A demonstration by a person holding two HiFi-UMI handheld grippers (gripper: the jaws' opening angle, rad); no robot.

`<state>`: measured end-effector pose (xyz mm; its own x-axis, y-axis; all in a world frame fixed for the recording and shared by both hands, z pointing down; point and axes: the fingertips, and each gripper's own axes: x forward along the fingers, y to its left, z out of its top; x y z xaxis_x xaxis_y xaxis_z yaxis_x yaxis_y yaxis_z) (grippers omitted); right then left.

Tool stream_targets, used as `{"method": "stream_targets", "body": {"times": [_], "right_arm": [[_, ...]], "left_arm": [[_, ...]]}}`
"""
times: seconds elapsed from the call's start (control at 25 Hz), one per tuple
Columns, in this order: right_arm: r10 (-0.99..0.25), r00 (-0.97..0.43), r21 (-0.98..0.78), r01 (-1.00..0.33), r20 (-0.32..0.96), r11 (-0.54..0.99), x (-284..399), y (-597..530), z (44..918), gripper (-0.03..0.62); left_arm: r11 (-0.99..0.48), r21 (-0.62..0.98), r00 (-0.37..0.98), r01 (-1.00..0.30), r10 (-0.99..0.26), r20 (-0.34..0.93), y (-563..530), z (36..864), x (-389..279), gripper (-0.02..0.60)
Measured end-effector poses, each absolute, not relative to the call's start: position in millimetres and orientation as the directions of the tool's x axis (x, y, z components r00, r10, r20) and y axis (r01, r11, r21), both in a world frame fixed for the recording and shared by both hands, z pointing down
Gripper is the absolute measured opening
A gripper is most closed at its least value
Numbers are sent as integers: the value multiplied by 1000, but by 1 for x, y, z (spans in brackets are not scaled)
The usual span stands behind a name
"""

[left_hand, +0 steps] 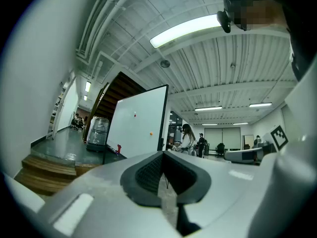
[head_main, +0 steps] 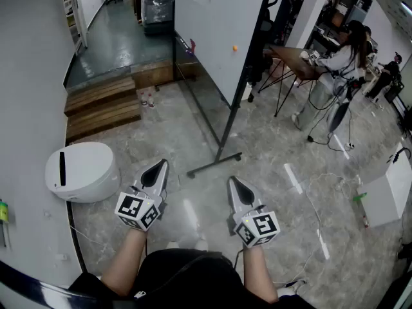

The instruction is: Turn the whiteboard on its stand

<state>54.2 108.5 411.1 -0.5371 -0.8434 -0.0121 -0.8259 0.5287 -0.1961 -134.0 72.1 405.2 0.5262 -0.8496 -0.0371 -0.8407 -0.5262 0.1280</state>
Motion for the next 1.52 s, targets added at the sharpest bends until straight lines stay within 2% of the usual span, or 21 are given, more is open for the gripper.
{"method": "stream_targets", "body": {"times": [1.52], "right_arm": [[-775,-632,-225,-760,33,610,116,109,453,9]], "left_arm": [[-424,123,430,-897,-902,28,79,435,-87,3]]}}
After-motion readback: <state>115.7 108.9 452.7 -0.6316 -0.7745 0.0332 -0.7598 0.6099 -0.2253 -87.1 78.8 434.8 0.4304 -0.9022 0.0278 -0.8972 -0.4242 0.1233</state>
